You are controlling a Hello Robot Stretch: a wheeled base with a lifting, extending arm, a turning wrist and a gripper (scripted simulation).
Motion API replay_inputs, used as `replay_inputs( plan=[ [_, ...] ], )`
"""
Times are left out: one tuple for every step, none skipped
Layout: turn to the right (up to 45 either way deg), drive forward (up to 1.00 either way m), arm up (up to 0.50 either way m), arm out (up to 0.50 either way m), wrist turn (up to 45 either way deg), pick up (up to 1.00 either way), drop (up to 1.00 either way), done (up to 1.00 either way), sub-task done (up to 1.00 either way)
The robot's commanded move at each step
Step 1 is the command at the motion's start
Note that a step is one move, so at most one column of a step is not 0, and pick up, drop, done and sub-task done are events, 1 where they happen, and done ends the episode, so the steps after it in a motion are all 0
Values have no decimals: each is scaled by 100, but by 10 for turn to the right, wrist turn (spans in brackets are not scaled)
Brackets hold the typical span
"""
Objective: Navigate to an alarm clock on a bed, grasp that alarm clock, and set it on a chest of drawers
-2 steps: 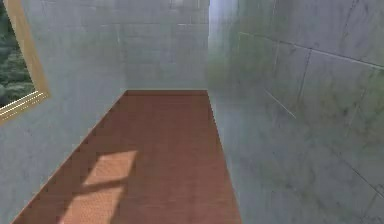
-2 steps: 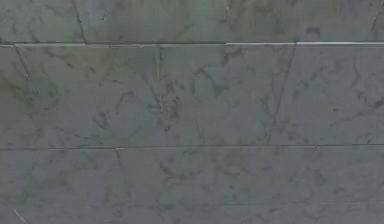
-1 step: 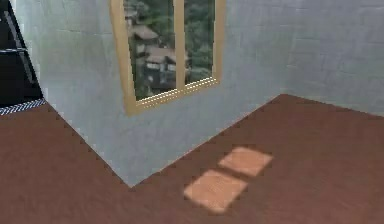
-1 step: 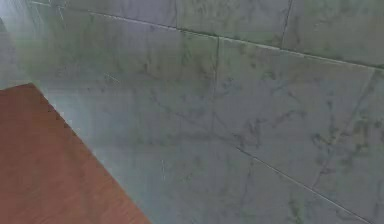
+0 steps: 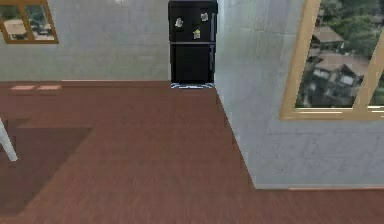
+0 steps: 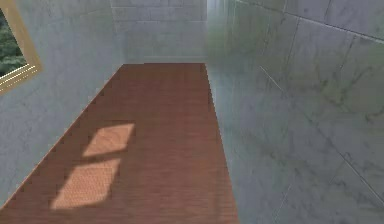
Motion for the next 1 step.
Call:
replay_inputs(
  plan=[
    [0, 20, 0, 0, 0, 0, 0, 0, 0]
  ],
)
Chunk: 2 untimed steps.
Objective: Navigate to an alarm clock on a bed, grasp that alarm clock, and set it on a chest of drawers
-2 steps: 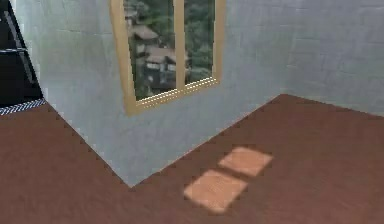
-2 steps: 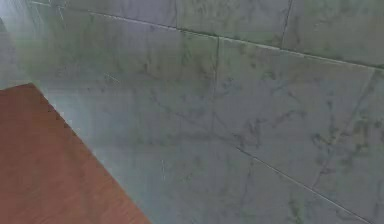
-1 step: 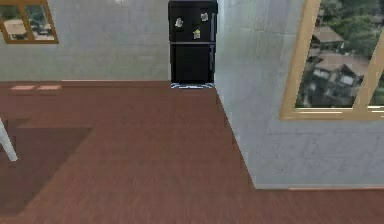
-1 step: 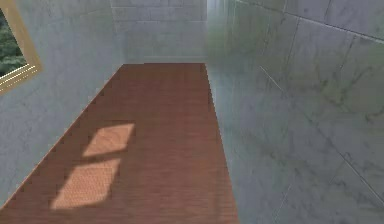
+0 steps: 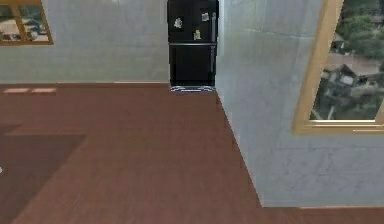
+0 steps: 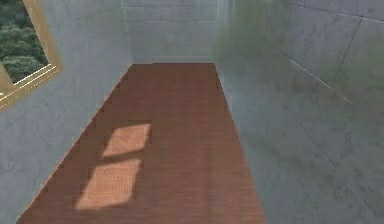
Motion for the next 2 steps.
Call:
replay_inputs(
  plan=[
    [-300, 0, 0, 0, 0, 0, 0, 0, 0],
    [0, 100, 0, 0, 0, 0, 0, 0, 0]
  ],
)
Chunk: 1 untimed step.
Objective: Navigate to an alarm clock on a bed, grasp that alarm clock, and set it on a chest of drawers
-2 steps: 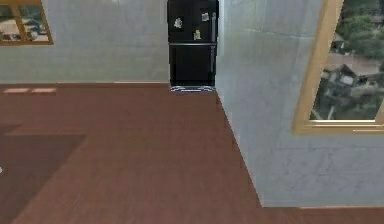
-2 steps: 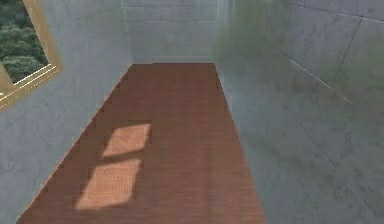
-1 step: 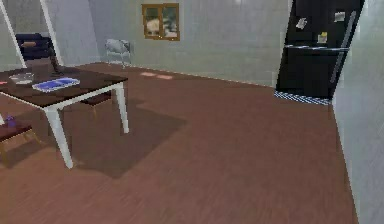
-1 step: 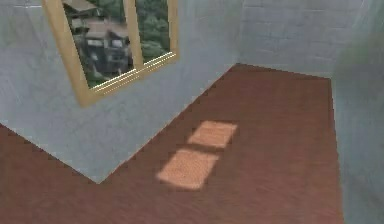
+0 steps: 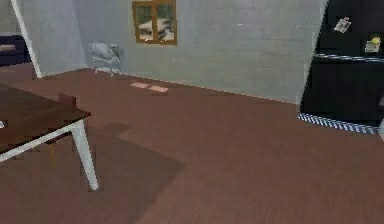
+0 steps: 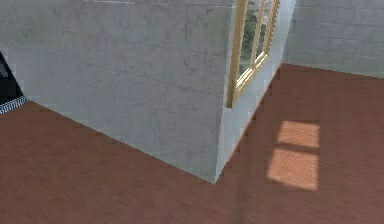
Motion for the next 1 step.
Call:
replay_inputs(
  plan=[
    [-30, 0, 0, 0, 0, 0, 0, 0, 0]
  ],
)
